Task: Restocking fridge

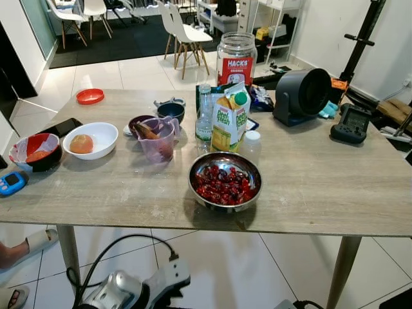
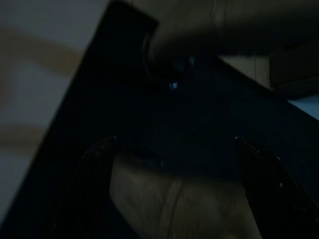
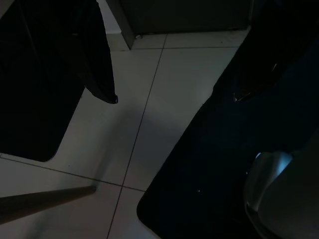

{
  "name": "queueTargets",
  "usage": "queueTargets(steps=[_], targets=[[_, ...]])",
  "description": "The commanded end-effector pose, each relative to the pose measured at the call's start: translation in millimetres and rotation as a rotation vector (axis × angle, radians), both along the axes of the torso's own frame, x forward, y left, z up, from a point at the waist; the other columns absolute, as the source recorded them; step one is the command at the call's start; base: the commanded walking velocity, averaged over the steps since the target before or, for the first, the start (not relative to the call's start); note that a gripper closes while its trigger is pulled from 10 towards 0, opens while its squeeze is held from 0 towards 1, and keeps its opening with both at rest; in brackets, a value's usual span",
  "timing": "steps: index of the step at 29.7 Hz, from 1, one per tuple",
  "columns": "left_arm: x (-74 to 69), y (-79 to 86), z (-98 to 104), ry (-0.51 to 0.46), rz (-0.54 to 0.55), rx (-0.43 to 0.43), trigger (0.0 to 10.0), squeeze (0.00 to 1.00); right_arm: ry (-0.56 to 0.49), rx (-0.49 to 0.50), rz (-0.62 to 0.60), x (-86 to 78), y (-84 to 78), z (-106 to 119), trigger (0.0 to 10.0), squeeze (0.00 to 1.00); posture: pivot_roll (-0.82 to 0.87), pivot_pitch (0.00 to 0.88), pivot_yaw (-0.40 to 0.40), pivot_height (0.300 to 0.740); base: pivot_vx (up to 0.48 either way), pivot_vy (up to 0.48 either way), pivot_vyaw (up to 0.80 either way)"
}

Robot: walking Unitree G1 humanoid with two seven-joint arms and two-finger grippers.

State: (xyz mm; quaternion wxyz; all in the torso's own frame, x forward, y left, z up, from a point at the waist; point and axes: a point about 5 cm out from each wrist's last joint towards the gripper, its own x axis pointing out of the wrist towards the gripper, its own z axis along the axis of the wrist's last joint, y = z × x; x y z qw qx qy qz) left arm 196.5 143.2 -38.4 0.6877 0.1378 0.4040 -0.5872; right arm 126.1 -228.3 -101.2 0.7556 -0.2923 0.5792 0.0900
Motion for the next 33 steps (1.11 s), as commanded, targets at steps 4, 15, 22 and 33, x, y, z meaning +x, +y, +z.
queueTargets(steps=[4,15,22,33], targets=[[-15.1,27.4,-20.6,0.062,0.101,0.170,10.0,0.00,-0.029,-0.004,-0.013,6.6,0.0,2.1,10.0,0.00,0.03,0.000,0.019,0.740,0.000,0.000,0.00],[-57.9,67.1,-52.2,0.119,0.444,0.437,10.0,0.00,-0.160,-0.063,-0.164,31.4,-21.1,16.9,10.0,0.00,0.03,0.000,0.017,0.740,0.000,0.000,0.00],[-93.4,70.9,-66.1,0.202,0.617,0.504,10.0,0.00,-0.241,-0.196,-0.387,35.7,-62.1,33.9,10.0,0.00,0.03,0.000,0.014,0.740,0.000,0.000,0.00],[-129.5,70.6,-76.8,0.264,0.845,0.565,10.0,0.00,-0.460,-0.358,-0.808,36.0,-133.1,75.2,10.0,0.00,0.04,0.000,0.002,0.740,0.000,0.000,0.00]])
